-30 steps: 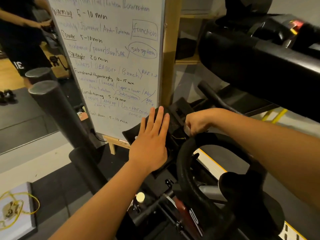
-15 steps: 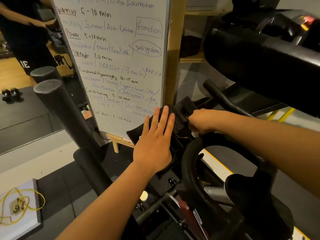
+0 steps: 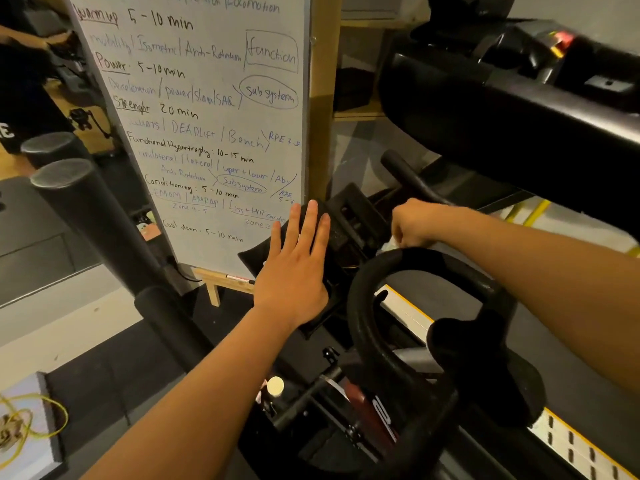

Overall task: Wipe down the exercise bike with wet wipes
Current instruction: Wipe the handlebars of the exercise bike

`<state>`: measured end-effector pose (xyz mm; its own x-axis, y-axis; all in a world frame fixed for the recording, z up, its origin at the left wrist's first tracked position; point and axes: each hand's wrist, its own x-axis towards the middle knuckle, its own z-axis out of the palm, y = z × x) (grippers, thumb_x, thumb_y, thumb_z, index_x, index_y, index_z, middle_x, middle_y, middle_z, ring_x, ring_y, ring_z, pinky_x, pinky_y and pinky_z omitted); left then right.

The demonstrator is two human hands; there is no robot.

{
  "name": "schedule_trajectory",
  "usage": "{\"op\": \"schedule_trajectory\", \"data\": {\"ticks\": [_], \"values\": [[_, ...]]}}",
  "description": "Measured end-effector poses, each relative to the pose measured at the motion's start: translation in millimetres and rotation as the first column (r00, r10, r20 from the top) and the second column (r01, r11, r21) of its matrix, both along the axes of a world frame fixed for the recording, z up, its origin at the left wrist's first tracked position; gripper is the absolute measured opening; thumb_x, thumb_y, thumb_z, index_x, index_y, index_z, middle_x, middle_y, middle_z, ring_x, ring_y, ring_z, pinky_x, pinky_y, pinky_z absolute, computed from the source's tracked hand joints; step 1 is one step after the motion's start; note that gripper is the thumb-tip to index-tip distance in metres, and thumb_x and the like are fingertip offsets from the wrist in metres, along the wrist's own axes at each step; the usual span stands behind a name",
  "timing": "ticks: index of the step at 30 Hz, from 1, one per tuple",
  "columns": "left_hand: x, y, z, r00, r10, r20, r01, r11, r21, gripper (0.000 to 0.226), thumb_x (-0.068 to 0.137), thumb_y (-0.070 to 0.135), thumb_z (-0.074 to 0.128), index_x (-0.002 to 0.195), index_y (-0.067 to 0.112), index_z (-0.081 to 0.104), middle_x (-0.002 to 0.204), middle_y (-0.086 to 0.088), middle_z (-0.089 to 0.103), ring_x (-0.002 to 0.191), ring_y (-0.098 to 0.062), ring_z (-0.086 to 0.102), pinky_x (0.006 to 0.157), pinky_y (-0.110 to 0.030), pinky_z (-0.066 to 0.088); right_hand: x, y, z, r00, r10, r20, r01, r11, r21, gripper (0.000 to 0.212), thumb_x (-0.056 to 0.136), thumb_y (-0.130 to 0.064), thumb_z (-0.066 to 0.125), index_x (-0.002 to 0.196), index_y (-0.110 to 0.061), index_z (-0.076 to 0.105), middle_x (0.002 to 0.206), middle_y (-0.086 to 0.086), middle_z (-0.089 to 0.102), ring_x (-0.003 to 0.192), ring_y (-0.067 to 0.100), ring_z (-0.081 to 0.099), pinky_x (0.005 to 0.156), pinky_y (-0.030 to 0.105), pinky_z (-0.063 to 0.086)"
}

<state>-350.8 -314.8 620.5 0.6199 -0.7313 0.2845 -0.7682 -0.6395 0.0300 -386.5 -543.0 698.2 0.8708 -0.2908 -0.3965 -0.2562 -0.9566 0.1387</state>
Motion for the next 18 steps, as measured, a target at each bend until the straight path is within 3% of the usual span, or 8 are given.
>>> {"op": "schedule_trajectory", "data": {"ticks": [2,5,7,10,12,15,18], "values": [[-0.1,1.1,2.2,1.000,-0.007,-0.018,0.007,1.000,-0.010,0.088,0.086,0.024,0.047,0.156,0.015,-0.005,0.162,-0.010,-0.020,0.147,-0.031,-0.025,0.121,-0.054,-0.003,-20.3,-8.2,7.7,0.995,-0.078,0.062,0.077,0.997,0.022,0.015,0.089,-0.013,0.062,0.098,-0.016,0.073,0.102,0.007,0.068,0.090,0.023,0.063,0.082,0.035,0.054],[-4.2,1.2,10.4,0.997,-0.008,-0.076,0.003,0.998,-0.065,0.078,0.091,0.029,0.047,0.157,0.017,0.006,0.164,-0.010,-0.010,0.149,-0.031,-0.019,0.120,-0.056,-0.005,-60.9,-9.4,12.2,0.962,-0.172,0.212,0.173,0.985,0.012,0.029,0.094,-0.012,0.052,0.118,-0.024,0.064,0.121,0.006,0.058,0.104,0.027,0.059,0.088,0.036,0.049],[-16.2,-3.9,21.4,0.989,-0.024,-0.143,0.005,0.991,-0.132,0.065,0.098,0.032,0.040,0.156,0.018,0.014,0.165,-0.008,0.002,0.151,-0.028,-0.013,0.119,-0.056,-0.006,-92.3,-5.8,6.0,0.940,-0.236,0.248,0.248,0.969,-0.018,0.028,0.094,-0.007,0.045,0.111,-0.017,0.065,0.116,0.011,0.061,0.090,0.027,0.058,0.079,0.033,0.049],[-59.3,-16.2,35.8,0.945,-0.244,-0.218,0.187,0.949,-0.254,0.055,0.103,0.035,0.033,0.155,0.018,0.024,0.164,-0.005,0.012,0.152,-0.022,-0.007,0.121,-0.055,-0.006,-144.0,1.0,-2.2,0.871,-0.344,0.351,0.381,0.923,-0.041,0.026,0.095,-0.003,0.044,0.109,-0.010,0.064,0.111,0.017,0.059,0.092,0.031,0.056,0.075,0.033,0.044],[-92.3,-20.3,34.6,0.901,-0.364,-0.237,0.319,0.925,-0.208,0.055,0.104,0.038,0.030,0.155,0.018,0.022,0.165,-0.003,0.008,0.152,-0.020,-0.009,0.121,-0.054,-0.006,-174.7,6.4,-7.4,0.793,-0.386,0.472,0.434,0.901,0.008,0.020,0.095,0.000,0.045,0.098,-0.007,0.064,0.097,0.018,0.056,0.096,0.037,0.057,0.068,0.031,0.035],[-118.0,-17.9,20.1,0.893,-0.414,-0.177,0.412,0.910,-0.050,0.055,0.105,0.040,0.023,0.155,0.019,0.021,0.165,-0.003,0.012,0.152,-0.019,-0.006,0.120,-0.054,-0.010,-209.1,35.9,-24.2,0.662,-0.421,0.621,0.462,0.881,0.105,0.020,0.092,-0.001,0.049,0.092,-0.005,0.069,0.092,0.019,0.060,0.085,0.034,0.055,0.063,0.031,0.023],[-118.1,-14.2,16.9,0.890,-0.426,-0.162,0.435,0.900,0.025,0.054,0.105,0.040,0.019,0.155,0.021,0.021,0.164,-0.002,0.017,0.152,-0.018,0.001,0.120,-0.054,-0.009,-237.7,80.6,-51.9,0.545,-0.465,0.697,0.476,0.857,0.199,0.021,0.093,-0.002,0.049,0.086,-0.003,0.068,0.094,0.017,0.057,0.080,0.029,0.053,0.067,0.029,0.034]]}}
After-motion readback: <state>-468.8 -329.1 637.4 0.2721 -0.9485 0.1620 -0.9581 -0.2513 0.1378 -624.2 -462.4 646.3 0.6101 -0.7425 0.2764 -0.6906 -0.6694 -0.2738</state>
